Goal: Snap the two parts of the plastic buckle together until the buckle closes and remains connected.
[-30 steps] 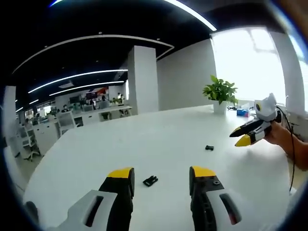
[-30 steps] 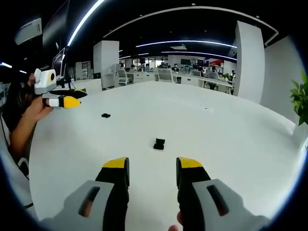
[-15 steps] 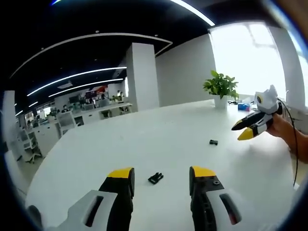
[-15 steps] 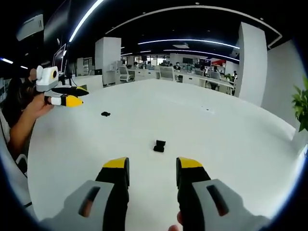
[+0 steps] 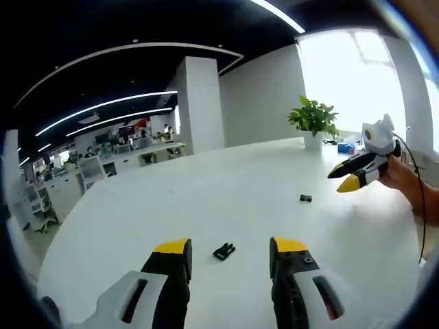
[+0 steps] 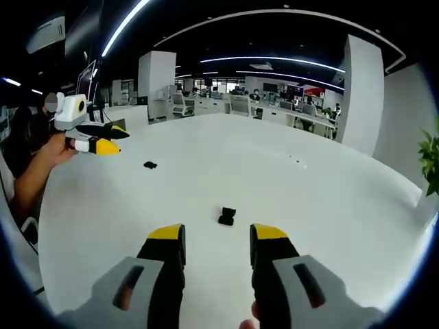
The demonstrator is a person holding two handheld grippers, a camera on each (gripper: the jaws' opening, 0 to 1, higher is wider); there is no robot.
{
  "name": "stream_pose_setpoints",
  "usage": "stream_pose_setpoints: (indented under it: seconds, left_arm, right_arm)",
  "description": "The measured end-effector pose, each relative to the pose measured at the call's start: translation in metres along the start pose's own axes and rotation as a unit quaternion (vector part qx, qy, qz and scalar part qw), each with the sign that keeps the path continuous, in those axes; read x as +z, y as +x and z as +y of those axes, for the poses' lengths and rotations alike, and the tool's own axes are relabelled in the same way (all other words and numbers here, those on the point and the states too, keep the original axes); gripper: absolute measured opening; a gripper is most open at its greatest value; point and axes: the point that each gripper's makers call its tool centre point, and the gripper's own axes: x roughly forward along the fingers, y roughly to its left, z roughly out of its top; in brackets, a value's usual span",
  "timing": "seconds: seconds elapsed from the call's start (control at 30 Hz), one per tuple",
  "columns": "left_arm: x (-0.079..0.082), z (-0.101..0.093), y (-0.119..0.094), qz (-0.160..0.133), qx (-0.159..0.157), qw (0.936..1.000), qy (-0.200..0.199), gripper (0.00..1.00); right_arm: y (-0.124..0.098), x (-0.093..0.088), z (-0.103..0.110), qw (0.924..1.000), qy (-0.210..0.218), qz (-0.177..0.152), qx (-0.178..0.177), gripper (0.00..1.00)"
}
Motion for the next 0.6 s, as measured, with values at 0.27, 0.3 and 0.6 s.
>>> stream_pose_setpoints:
  seconds: [0.27, 0.3, 0.6]
  left_arm:
    - [-0.006, 0.002, 0.006, 0.011, -0.002, 0.9999, 0.002, 0.44]
    - [-0.006, 0.002, 0.007, 0.014, -0.003, 0.9999, 0.003, 0.44]
    - [-0.006, 0.0, 0.011, 0.02, -0.012, 0.9997, 0.009, 0.44]
  right_arm:
    - [0.005, 0.001, -0.003, 1.0, -0.006, 0.007, 0.003, 0.38]
    - [0.006, 0.002, -0.003, 0.9999, -0.007, 0.008, 0.004, 0.38]
    - [0.012, 0.004, -0.004, 0.9998, -0.01, 0.011, 0.009, 0.38]
